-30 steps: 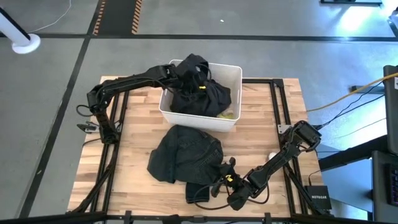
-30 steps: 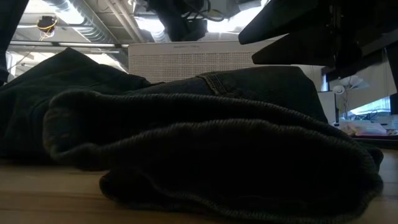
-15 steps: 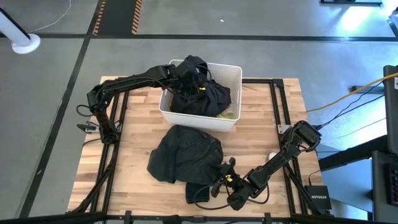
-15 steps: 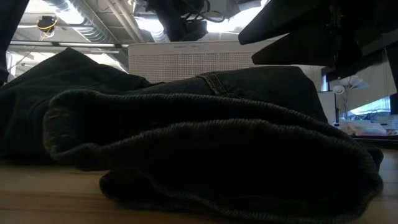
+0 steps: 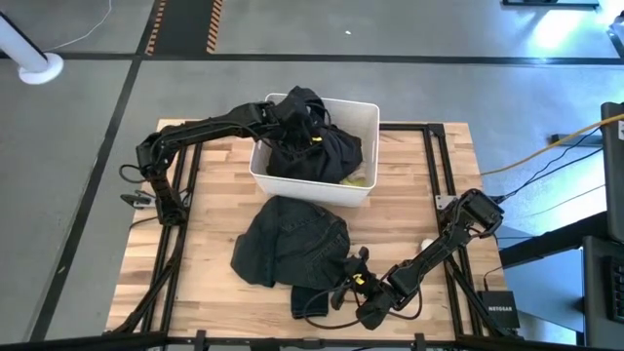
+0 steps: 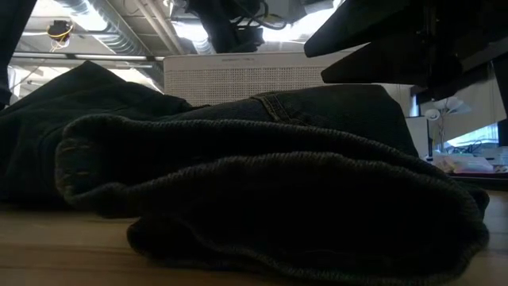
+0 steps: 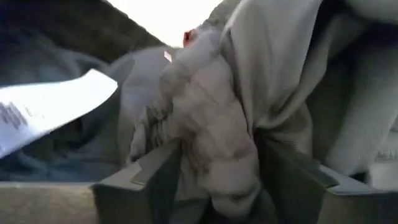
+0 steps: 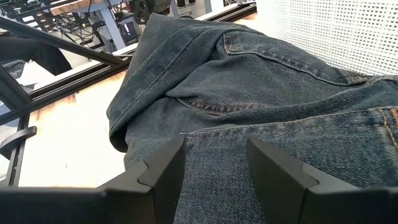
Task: Sort clothes
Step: Put the black pants into the white bin, then put the blue jeans into the white bin
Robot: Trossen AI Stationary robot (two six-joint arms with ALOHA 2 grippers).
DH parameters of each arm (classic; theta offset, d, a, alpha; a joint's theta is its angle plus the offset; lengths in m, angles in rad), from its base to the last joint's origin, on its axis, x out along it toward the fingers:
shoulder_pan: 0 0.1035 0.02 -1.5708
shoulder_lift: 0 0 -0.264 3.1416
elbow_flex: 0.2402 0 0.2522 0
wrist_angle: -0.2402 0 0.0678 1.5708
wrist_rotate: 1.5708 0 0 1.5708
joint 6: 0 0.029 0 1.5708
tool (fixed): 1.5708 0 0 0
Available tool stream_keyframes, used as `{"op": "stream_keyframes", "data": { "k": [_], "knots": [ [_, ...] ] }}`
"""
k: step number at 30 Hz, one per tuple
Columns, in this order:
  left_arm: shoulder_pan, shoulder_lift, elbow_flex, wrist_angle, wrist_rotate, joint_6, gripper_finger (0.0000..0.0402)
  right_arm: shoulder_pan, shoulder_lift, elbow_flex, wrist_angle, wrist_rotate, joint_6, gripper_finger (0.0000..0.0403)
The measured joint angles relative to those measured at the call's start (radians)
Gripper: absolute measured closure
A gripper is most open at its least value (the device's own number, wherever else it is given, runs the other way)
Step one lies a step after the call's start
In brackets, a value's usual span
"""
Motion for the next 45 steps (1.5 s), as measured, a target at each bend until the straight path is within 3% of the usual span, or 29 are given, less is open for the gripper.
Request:
{"op": "stream_keyframes", "data": {
  "k": [12,20,27,31,35,40,45],
  "knots": [
    [-0.016,-0.238,-0.001,-0.032,-0.004,-0.019,0.0173,0.000,0.000,0.000,0.000,0.000,0.000,0.0215],
    [-0.053,-0.437,-0.001,-0.117,0.281,-0.126,0.0173,0.000,0.000,0.000,0.001,0.001,0.000,0.0215],
    [-0.231,-0.608,-0.060,-0.273,0.306,-0.227,0.0179,0.000,0.000,0.000,0.001,0.001,-0.005,0.0215],
    [-0.344,-0.714,-0.174,-0.269,0.300,-0.337,0.0188,0.000,0.000,0.000,0.001,0.026,-0.025,0.0215],
    [-0.446,-0.804,-0.348,-0.243,0.226,-0.452,0.0195,0.000,0.000,0.000,0.025,0.026,-0.066,0.0215],
    [-0.555,-0.883,-0.601,-0.046,0.221,-0.620,0.0199,0.000,0.000,0.053,0.029,0.010,-0.190,0.0215],
    [-0.657,-0.897,-0.776,0.081,0.236,-0.648,0.0199,0.000,-0.001,0.148,0.016,-0.074,-0.409,0.0215]
  ]
}}
